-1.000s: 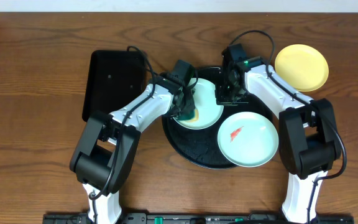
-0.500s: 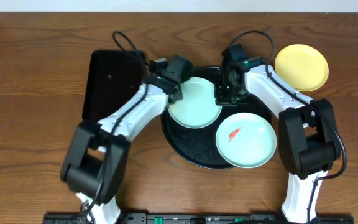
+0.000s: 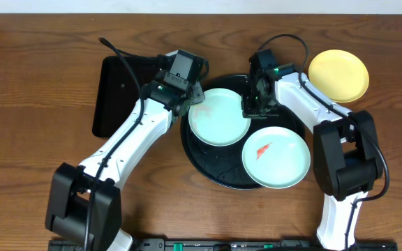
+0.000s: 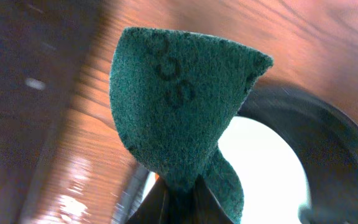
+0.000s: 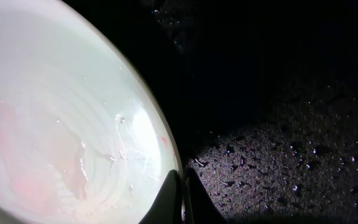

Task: Clean dirty plates on tray and stack at the side
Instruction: 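Withdraw the left gripper with sponge to the black rectangular tray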

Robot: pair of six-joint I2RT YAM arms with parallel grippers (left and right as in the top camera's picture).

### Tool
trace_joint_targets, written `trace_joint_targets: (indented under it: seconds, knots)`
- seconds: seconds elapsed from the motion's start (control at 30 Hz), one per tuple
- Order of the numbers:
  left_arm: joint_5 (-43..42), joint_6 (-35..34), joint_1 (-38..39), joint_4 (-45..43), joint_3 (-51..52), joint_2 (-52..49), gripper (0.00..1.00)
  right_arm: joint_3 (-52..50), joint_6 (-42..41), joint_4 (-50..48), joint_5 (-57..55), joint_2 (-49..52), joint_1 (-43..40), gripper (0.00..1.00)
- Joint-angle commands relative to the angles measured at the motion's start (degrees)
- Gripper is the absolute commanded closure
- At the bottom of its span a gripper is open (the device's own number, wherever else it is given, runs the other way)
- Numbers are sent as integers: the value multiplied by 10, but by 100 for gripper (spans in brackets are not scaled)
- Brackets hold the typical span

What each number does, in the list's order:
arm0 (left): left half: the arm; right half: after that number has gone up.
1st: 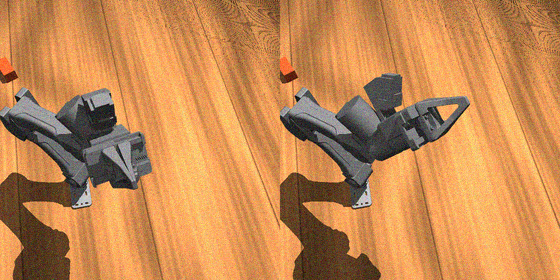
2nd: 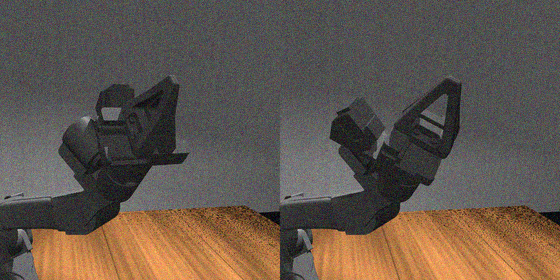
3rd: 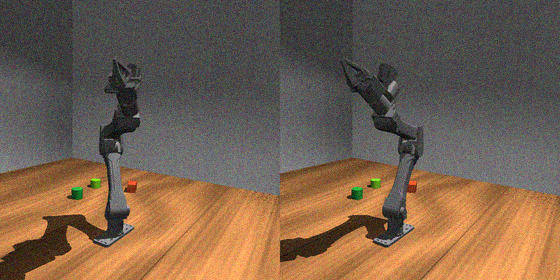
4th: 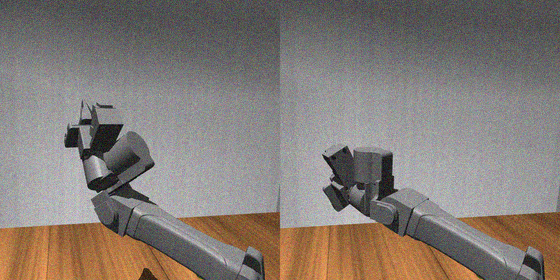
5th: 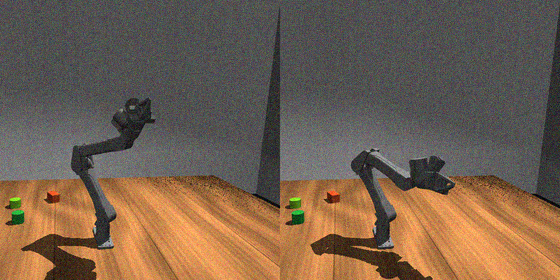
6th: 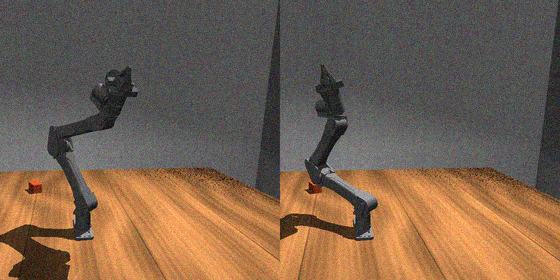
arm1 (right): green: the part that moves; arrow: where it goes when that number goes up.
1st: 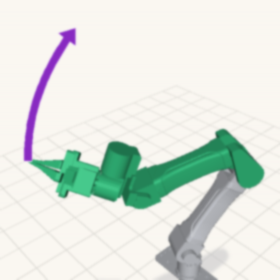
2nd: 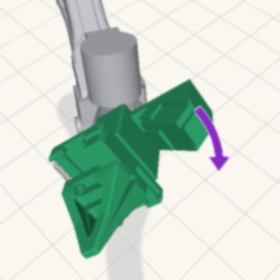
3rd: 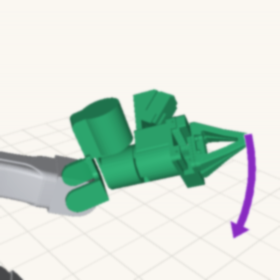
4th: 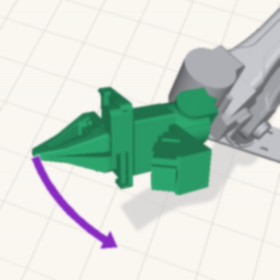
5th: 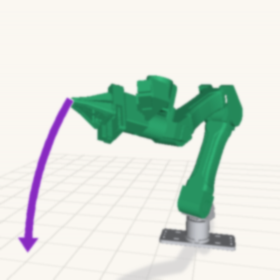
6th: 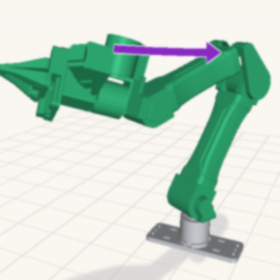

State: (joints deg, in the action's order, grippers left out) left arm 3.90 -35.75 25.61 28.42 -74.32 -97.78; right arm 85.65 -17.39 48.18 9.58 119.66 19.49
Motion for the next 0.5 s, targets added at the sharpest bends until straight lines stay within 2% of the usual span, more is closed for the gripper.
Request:
trace_joint_targets:
  seconds: [0.0, 0.07, 0.23, 0.37, 0.47]
  knots:
    - [-73, 38, 0, -3, 4, 0, 92, 3, -4, -5, -18, 5, 0, 99]
    - [-73, 63, -10, -7, 4, 12, 92, 7, -3, -7, -4, 0, 0, 99]
    - [-19, 64, -65, -5, 4, 62, 93, 29, 24, -16, -15, -43, 0, 99]
    - [-10, 63, -137, 6, 4, 93, 93, 39, 37, -22, -104, -101, 5, 99]
    - [-11, 61, -184, 31, 5, 97, 92, 39, 94, -35, -174, -147, 17, 99]
